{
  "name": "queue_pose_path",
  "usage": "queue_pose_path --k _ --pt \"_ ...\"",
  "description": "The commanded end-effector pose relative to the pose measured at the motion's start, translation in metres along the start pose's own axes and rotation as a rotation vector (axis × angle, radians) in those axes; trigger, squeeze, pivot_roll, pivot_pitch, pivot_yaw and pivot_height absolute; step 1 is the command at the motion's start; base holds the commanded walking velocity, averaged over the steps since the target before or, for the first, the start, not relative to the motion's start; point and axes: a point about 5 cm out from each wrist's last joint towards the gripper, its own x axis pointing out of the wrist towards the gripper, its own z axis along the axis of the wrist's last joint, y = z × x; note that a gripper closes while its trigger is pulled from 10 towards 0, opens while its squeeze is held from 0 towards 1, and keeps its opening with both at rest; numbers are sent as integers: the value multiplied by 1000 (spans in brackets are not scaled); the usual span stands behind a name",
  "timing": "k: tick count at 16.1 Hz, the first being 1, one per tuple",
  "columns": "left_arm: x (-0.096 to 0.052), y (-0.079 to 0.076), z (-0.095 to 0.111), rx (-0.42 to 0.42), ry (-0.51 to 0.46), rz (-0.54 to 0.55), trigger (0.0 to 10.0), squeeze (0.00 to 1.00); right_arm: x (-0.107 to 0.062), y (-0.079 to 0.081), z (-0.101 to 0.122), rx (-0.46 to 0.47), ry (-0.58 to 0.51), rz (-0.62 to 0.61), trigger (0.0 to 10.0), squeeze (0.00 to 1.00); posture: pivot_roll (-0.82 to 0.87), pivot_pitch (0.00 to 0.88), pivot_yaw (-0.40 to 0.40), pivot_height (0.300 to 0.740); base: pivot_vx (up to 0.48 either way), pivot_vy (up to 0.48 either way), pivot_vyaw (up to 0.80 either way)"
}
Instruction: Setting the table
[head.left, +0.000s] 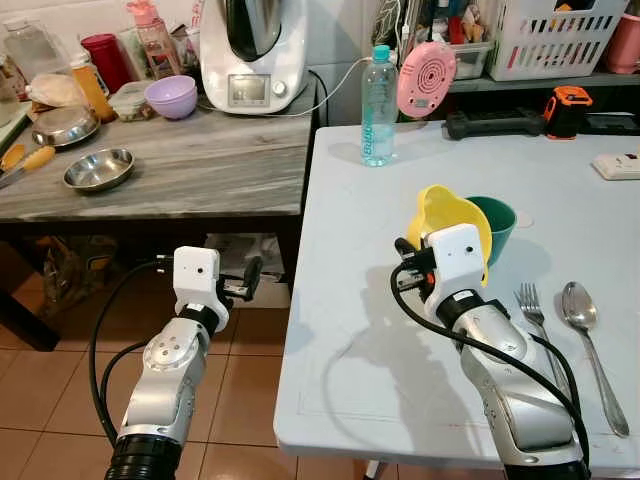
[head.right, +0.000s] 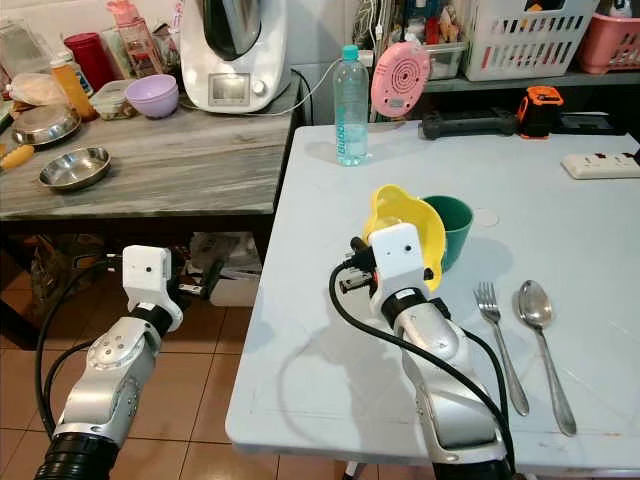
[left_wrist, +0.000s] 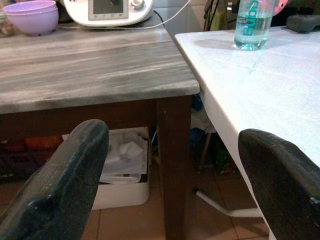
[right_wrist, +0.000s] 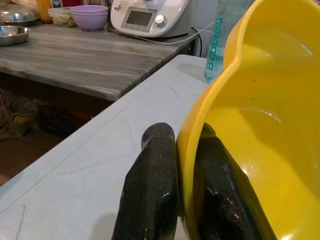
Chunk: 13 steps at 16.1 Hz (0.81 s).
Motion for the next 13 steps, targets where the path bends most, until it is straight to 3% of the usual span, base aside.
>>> queue_pose_path --k 1,13 --pt "1 4 -2 6 21 16 10000 0 2 0 5 10 -24 -3 10000 0 -103 0 78 740 0 0 0" --pt "0 3 -2 25 40 2 10000 0 2 -3 2 11 -16 -13 10000 0 -100 0 86 740 -269 0 0"
